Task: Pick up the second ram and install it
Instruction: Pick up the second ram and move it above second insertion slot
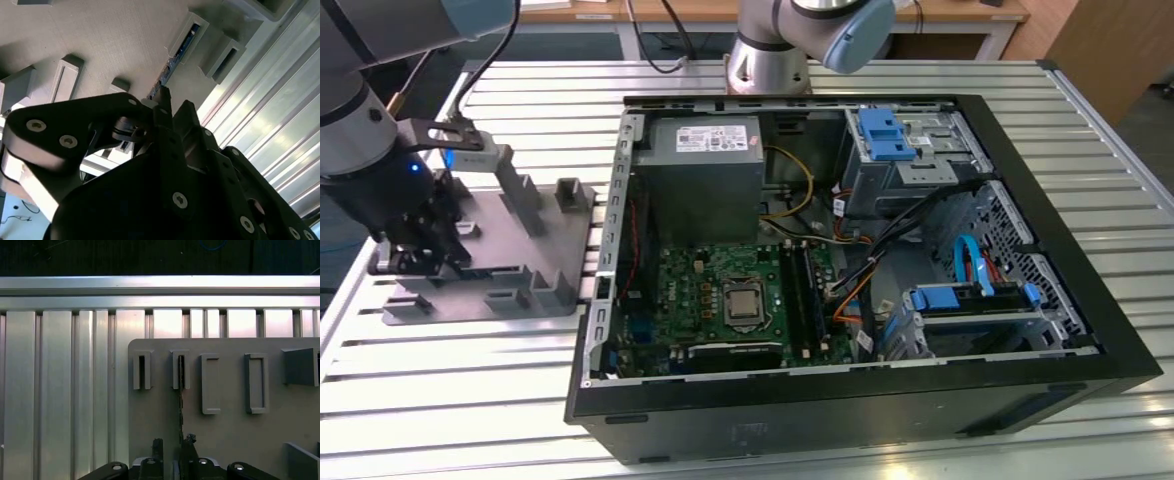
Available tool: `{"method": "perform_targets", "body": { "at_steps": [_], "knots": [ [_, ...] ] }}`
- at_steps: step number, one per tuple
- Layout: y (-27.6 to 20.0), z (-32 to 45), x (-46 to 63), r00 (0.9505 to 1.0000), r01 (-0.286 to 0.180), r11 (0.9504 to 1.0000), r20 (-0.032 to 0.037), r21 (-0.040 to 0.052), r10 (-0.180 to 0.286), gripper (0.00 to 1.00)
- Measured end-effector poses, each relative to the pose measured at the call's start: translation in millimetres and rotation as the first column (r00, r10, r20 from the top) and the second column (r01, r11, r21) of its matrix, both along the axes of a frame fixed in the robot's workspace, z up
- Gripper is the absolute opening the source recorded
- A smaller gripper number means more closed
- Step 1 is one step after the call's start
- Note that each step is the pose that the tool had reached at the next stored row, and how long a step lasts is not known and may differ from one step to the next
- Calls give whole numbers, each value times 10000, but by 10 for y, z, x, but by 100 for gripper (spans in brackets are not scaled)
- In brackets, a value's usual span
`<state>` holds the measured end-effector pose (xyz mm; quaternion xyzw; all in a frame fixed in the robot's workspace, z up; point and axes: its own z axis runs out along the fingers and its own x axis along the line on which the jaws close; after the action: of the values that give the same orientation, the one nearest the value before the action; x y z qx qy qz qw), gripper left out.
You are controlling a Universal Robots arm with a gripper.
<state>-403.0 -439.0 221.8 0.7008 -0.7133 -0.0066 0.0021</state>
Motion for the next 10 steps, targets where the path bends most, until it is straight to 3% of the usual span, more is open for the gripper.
{"method": "perform_targets", "body": {
  "at_steps": [1,3,4,5,6,8,10],
  "knots": [
    [0,-1,0,10000,0,10000,1,1,0,35],
    [0,-1,0,10000,0,10000,0,0,0,35],
    [0,-1,0,10000,0,10000,1,1,0,41],
    [0,-2,0,10000,-1,10000,1,2,1,41],
    [0,-8,-1,10000,0,10000,3,32,0,41],
    [0,-24,-6,10000,-2,9998,1,187,2,41],
    [0,-56,-12,10000,-27,9998,3,198,27,41]
  ]
}}
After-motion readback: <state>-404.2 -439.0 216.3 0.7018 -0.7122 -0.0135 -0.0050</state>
